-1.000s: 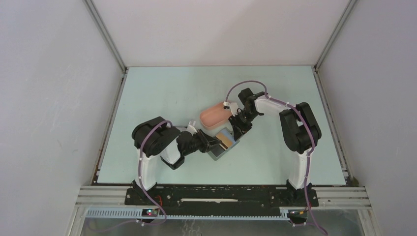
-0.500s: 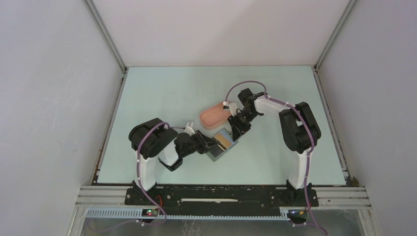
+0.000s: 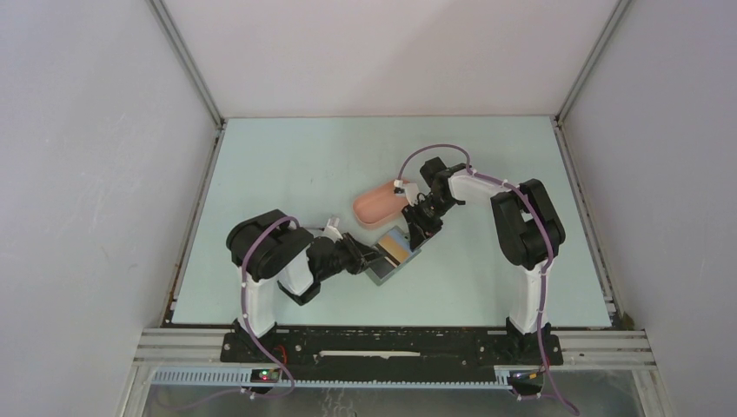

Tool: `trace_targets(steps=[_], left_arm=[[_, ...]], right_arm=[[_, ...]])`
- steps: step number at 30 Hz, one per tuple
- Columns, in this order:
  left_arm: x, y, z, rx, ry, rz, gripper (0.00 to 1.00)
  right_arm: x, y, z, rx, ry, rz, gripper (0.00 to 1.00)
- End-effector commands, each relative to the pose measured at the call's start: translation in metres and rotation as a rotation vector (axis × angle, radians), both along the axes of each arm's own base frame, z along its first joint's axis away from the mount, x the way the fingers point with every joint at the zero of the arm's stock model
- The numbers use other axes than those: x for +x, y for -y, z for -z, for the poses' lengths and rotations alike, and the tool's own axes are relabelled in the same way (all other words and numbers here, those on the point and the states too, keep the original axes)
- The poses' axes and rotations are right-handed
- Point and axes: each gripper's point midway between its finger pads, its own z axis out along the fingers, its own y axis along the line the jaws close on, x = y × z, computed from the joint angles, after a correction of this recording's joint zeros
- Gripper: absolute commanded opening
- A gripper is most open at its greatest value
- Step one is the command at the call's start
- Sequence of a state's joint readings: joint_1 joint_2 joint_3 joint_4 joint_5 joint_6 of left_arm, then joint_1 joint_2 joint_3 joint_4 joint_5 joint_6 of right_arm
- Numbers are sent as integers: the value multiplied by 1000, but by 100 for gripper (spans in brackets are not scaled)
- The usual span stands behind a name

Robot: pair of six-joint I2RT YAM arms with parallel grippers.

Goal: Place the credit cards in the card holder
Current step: Insert the credit card into the card holder.

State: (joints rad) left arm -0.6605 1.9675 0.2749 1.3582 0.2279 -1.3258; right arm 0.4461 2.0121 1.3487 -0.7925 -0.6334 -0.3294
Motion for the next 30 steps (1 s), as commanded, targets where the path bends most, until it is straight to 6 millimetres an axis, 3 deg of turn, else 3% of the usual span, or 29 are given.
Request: trace_targets(steps=[1, 13, 30], left_arm=[[-13, -17, 37, 134, -71, 0, 16], [-7, -8, 35, 121, -61, 20, 9], [8, 6, 29, 120, -42, 37, 8]], right_arm=[[-4, -3, 3, 9, -19, 5, 37], [-6, -5, 1, 23, -33, 3, 37], [-19, -16, -3, 47, -66, -25, 36]])
